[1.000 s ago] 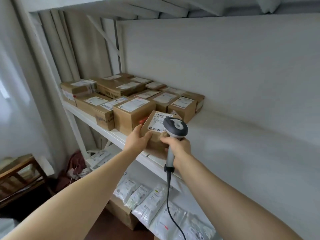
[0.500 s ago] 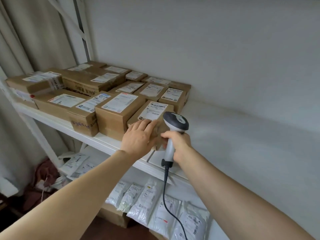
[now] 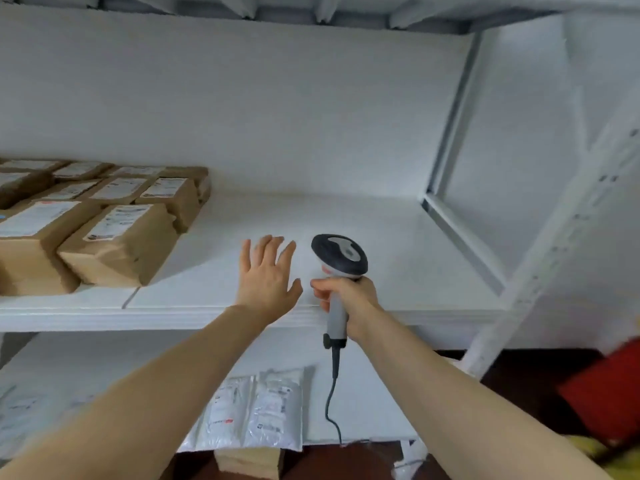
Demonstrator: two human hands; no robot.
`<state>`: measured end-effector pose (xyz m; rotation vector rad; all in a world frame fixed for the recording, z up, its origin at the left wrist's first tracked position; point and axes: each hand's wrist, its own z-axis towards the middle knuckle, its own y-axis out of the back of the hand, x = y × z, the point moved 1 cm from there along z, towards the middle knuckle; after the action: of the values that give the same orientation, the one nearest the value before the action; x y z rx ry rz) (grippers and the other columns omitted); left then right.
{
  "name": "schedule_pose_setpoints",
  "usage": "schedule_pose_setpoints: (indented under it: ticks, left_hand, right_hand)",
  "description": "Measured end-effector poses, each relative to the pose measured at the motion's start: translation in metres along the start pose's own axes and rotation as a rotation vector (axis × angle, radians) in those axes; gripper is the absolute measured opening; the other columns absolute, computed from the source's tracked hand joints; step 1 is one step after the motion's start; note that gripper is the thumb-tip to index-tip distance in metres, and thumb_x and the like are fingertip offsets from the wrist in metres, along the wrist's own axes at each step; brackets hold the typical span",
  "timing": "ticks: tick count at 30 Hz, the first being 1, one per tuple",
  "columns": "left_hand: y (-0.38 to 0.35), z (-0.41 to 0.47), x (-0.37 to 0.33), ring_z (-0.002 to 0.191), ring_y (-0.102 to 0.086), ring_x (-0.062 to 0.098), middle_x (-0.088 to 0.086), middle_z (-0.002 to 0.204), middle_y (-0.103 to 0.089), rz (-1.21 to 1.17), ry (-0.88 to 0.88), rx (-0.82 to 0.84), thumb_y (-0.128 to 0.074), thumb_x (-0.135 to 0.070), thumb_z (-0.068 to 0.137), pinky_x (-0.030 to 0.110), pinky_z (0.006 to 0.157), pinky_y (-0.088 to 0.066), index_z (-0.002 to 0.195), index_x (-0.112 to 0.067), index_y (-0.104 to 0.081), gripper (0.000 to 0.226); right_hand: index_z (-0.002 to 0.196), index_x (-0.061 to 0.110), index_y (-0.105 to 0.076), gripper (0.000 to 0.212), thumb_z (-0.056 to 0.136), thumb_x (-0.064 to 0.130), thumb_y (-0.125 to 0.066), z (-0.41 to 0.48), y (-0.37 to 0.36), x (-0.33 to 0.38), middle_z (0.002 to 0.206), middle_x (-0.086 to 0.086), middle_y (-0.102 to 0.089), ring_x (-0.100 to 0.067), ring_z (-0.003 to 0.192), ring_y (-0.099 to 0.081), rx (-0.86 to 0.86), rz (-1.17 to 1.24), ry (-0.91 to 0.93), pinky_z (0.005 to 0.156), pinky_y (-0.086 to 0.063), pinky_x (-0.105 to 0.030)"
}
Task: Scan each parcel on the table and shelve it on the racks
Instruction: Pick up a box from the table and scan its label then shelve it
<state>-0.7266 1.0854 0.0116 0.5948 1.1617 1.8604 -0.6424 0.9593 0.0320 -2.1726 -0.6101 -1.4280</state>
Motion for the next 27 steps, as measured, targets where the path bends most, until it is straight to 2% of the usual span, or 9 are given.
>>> schedule_pose_setpoints:
  ticks: [3, 6, 8, 10, 13, 16, 19, 21, 27]
  left_hand:
    - [-0.008, -0.011, -0.110, 0.136, -0.036, 0.039, 0.019, 0.139, -0.048, -0.084, -0.153, 0.042, -0.066, -0.034, 0.083, 0.055, 0.115, -0.013, 0.137, -0.007, -0.050, 0.062]
    - [-0.014, -0.028, -0.217, 0.119, -0.054, 0.042, 0.019, 0.119, -0.062, -0.119, -0.352, 0.033, -0.066, -0.035, 0.074, 0.059, 0.104, -0.035, 0.119, -0.004, -0.065, 0.055]
    - [-0.014, -0.041, -0.285, 0.112, -0.058, 0.042, 0.018, 0.112, -0.065, -0.166, -0.456, 0.043, -0.061, -0.038, 0.067, 0.060, 0.099, -0.040, 0.114, -0.005, -0.067, 0.058]
    - [-0.012, -0.054, -0.348, 0.113, -0.057, 0.043, 0.018, 0.113, -0.065, -0.218, -0.548, 0.061, -0.059, -0.039, 0.067, 0.059, 0.100, -0.039, 0.116, -0.005, -0.066, 0.059]
    - [-0.010, -0.069, -0.430, 0.110, -0.059, 0.042, 0.016, 0.111, -0.065, -0.279, -0.685, 0.091, -0.048, -0.041, 0.073, 0.057, 0.096, -0.043, 0.115, -0.005, -0.066, 0.058]
    - [-0.005, -0.079, -0.507, 0.108, -0.060, 0.042, 0.016, 0.111, -0.064, -0.383, -0.800, 0.151, -0.040, -0.041, 0.074, 0.054, 0.093, -0.046, 0.115, -0.006, -0.065, 0.060]
    - [-0.003, -0.092, -0.580, 0.124, -0.047, 0.038, 0.017, 0.134, -0.052, -0.482, -0.898, 0.223, -0.046, -0.036, 0.086, 0.045, 0.103, -0.037, 0.136, -0.009, -0.051, 0.057]
    - [-0.007, -0.099, -0.628, 0.133, -0.037, 0.032, 0.013, 0.145, -0.041, -0.508, -0.970, 0.264, -0.052, -0.030, 0.092, 0.040, 0.107, -0.030, 0.146, -0.013, -0.038, 0.058]
    - [-0.024, -0.120, -0.775, 0.134, -0.036, 0.027, 0.010, 0.147, -0.038, -0.603, -1.172, 0.335, -0.051, -0.032, 0.095, 0.035, 0.107, -0.032, 0.149, -0.012, -0.032, 0.060]
  right_hand:
    - [0.098, 0.006, -0.065, 0.024, 0.078, -0.003, -0.073, -0.033, 0.103, -0.011, 0.079, -0.008, -0.066, -0.018, 0.073, -0.063, -0.114, 0.091, 0.021, 0.070, -0.053, -0.028]
    - [0.093, 0.005, -0.065, 0.019, 0.078, -0.005, -0.072, -0.073, 0.203, -0.023, 0.075, -0.011, -0.064, -0.019, 0.066, -0.059, -0.255, 0.161, 0.045, 0.064, -0.049, -0.029]
    - [0.086, 0.004, -0.063, 0.016, 0.078, -0.008, -0.069, -0.101, 0.267, -0.029, 0.072, -0.013, -0.060, -0.020, 0.063, -0.056, -0.359, 0.228, 0.066, 0.060, -0.048, -0.029]
    - [0.086, 0.006, -0.062, 0.019, 0.079, -0.010, -0.067, -0.129, 0.324, -0.034, 0.070, -0.010, -0.059, -0.017, 0.059, -0.056, -0.453, 0.323, 0.089, 0.055, -0.048, -0.025]
    - [0.089, 0.010, -0.063, 0.021, 0.080, -0.008, -0.066, -0.168, 0.400, -0.040, 0.069, -0.006, -0.060, -0.015, 0.060, -0.056, -0.593, 0.395, 0.121, 0.062, -0.047, -0.027]
    - [0.092, 0.010, -0.064, 0.020, 0.081, -0.007, -0.067, -0.202, 0.470, -0.049, 0.072, -0.006, -0.061, -0.015, 0.060, -0.057, -0.733, 0.461, 0.154, 0.062, -0.047, -0.028]
    - [0.096, 0.006, -0.062, 0.020, 0.081, -0.005, -0.068, -0.232, 0.531, -0.062, 0.070, -0.007, -0.060, -0.014, 0.054, -0.055, -0.866, 0.520, 0.152, 0.054, -0.044, -0.028]
    - [0.091, 0.006, -0.063, 0.016, 0.081, -0.006, -0.067, -0.250, 0.570, -0.069, 0.063, -0.008, -0.057, -0.016, 0.050, -0.051, -0.947, 0.553, 0.146, 0.053, -0.042, -0.029]
    - [0.091, 0.007, -0.062, 0.017, 0.081, -0.007, -0.067, -0.301, 0.690, -0.089, 0.067, -0.009, -0.059, -0.017, 0.053, -0.054, -1.216, 0.636, 0.162, 0.053, -0.044, -0.030]
